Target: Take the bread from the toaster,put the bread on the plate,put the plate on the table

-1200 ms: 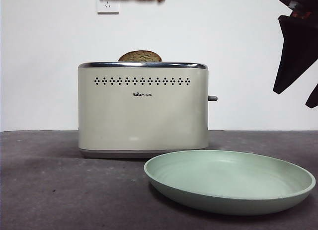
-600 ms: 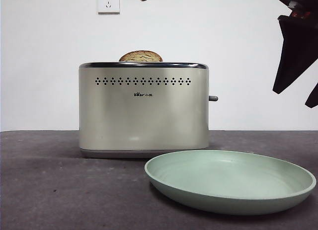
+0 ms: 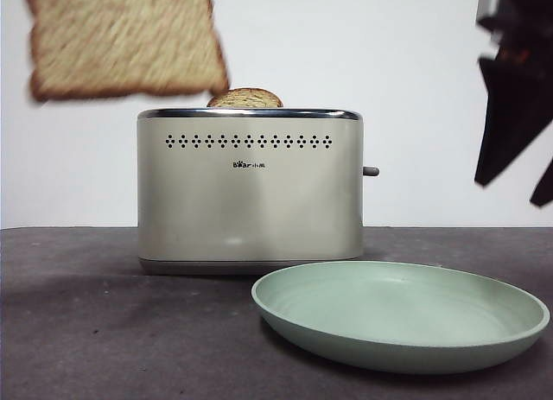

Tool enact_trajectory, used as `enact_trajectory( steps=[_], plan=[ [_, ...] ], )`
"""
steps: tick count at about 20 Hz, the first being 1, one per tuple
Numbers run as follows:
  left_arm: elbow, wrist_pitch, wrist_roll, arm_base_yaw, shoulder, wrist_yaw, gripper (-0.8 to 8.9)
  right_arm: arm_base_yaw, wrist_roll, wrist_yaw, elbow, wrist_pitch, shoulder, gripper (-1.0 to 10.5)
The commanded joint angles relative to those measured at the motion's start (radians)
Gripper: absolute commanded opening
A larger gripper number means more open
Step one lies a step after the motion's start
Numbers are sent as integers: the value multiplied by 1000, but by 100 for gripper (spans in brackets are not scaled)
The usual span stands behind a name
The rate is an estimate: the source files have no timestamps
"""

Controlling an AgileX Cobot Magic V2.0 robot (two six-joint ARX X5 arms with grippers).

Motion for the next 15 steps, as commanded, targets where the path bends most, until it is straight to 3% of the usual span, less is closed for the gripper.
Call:
enact_trajectory(
  steps=[1,7,15],
  plan=[
    [-32,16,-41,-5,-11,2,5,6,11,3,16,37,84,335],
    [-33,2,-56,-5,-32,2,5,6,19,4,16,143,288,239],
    [-33,13,-84,-5,-37,35,5,4,19,3,16,201,389,75]
  ],
)
